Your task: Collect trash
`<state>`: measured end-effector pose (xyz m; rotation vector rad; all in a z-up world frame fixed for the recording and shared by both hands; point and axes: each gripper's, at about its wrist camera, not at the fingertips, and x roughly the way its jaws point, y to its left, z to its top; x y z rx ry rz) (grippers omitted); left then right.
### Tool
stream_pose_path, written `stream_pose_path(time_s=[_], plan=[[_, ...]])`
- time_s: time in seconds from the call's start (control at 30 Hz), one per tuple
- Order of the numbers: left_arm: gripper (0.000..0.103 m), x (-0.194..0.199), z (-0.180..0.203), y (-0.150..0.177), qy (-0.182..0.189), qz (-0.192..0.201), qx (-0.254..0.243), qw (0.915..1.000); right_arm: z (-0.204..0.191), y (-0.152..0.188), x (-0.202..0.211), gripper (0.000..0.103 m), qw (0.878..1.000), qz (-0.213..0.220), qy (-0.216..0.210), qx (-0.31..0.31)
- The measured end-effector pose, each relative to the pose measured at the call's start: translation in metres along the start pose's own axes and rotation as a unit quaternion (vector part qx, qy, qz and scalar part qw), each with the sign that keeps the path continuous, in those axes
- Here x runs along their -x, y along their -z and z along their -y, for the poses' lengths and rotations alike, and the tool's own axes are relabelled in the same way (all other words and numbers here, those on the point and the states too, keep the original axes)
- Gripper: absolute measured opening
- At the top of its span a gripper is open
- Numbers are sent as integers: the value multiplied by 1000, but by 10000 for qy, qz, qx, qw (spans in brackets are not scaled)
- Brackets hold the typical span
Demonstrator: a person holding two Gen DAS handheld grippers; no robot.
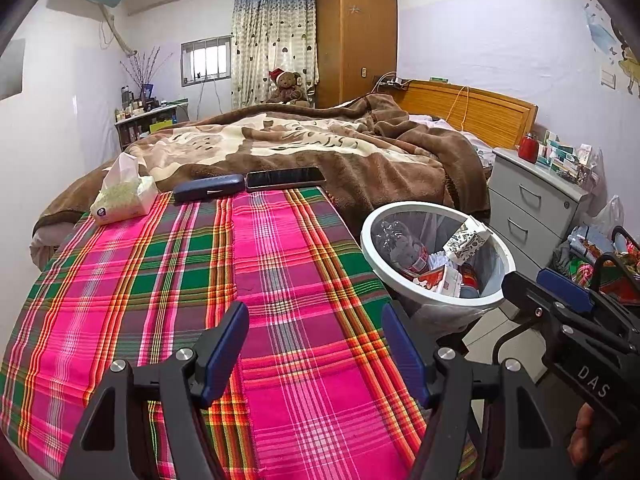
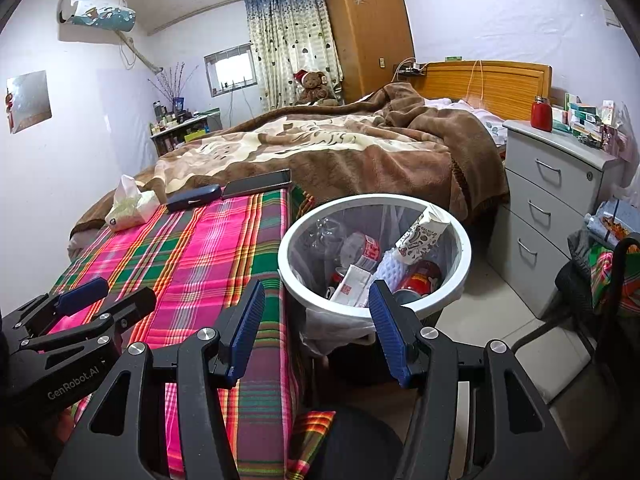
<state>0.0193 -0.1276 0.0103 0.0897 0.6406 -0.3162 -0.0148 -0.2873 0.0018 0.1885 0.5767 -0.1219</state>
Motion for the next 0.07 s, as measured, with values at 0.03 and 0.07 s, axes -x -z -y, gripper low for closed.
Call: stream_pose_path(time_s=[0.03,0.07], plan=[[69,0,0,0,-6,-1,-1,10000,0,0,0,56,10000,1,1,2],[69,0,0,0,-13,-4,0,10000,0,0,0,56,10000,0,2,1]])
